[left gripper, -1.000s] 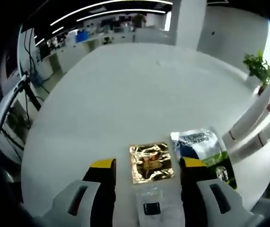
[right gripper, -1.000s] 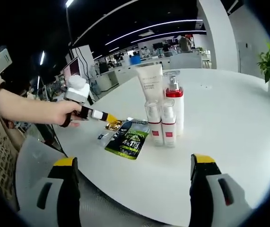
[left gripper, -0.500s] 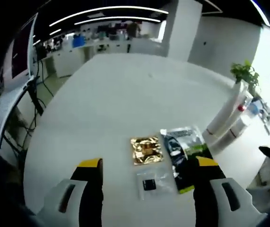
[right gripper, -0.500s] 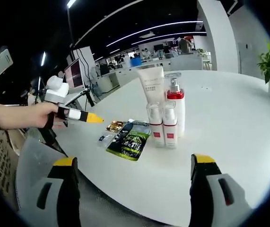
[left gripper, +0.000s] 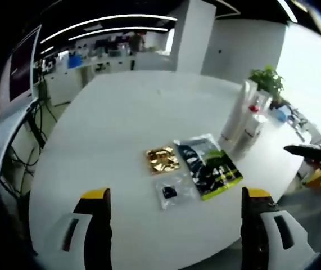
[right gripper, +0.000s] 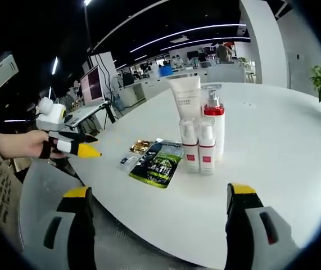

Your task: Arrange the skincare products in the storage area until every visible bottle or jar stands upright without overlapping.

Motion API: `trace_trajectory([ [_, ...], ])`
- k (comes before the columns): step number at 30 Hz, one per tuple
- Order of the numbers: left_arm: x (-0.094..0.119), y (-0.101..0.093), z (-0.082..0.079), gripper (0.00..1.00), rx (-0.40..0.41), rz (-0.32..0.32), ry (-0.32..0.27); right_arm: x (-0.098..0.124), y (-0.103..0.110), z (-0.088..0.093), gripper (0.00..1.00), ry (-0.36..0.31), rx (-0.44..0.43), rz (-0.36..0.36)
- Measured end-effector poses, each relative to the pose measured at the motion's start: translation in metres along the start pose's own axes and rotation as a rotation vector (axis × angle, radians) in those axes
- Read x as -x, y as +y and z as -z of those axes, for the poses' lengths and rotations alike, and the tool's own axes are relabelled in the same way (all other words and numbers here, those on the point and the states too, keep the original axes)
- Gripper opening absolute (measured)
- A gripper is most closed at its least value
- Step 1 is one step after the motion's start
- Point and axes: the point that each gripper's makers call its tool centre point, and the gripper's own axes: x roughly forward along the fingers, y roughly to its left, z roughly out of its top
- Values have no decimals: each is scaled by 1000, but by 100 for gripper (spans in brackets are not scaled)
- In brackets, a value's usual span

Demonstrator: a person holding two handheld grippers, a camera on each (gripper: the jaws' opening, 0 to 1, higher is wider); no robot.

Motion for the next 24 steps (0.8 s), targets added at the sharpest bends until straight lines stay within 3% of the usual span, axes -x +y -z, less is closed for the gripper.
trace_trajectory([
  [10, 14, -4, 0, 97, -76, 71, -65, 0, -1, 1, 100, 6, -3, 3],
  [15, 21, -3, 4, 97, -77, 105, -81, -1, -1, 1, 99, 7, -3, 2],
  [19, 21, -7, -4, 97, -68, 124, -114, -1, -1, 1, 99, 10, 1, 3],
  [24, 20, -8, 0, 97, -81, 124, -98, -1, -1, 1, 99, 7, -6, 5],
])
